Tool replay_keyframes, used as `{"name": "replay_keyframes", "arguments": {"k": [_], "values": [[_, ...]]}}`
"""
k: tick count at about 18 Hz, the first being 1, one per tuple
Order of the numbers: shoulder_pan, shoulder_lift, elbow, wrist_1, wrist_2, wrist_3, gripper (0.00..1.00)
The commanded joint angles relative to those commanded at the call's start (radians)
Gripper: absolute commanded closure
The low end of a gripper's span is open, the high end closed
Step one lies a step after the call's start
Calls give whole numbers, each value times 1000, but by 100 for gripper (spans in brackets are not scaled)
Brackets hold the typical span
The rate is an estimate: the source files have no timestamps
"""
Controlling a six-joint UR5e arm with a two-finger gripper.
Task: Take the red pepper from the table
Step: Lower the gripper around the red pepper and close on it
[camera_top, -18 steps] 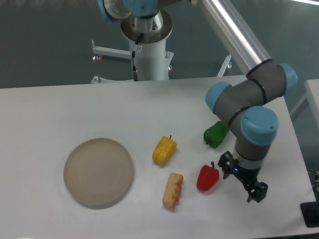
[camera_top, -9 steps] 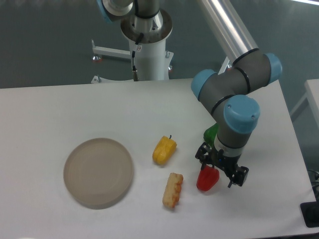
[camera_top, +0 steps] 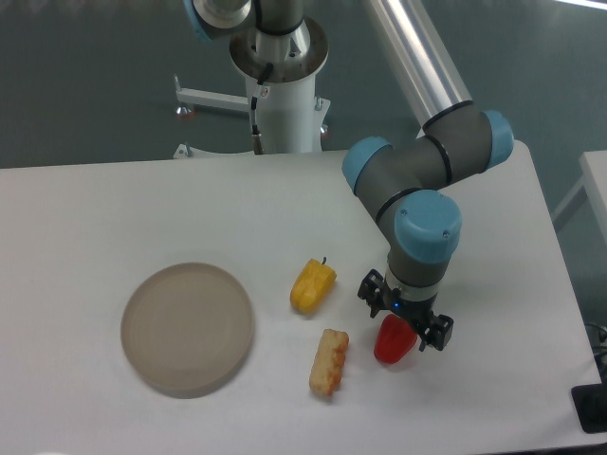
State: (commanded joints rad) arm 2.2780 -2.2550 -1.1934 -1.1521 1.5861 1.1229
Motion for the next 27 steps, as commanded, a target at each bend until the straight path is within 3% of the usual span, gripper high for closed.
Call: {"name": "replay_keyframes", "arguments": {"k": [6,10,21,24,27], "values": [[-5,-11,-18,31,5,-2,0],[-5,-8,-63,75,5,-3,0],[-6,-21,-66,92,26,0,1],[-6,-21,-64,91,26,8,27],[-5,-21,-63,91,26,12,31]]}}
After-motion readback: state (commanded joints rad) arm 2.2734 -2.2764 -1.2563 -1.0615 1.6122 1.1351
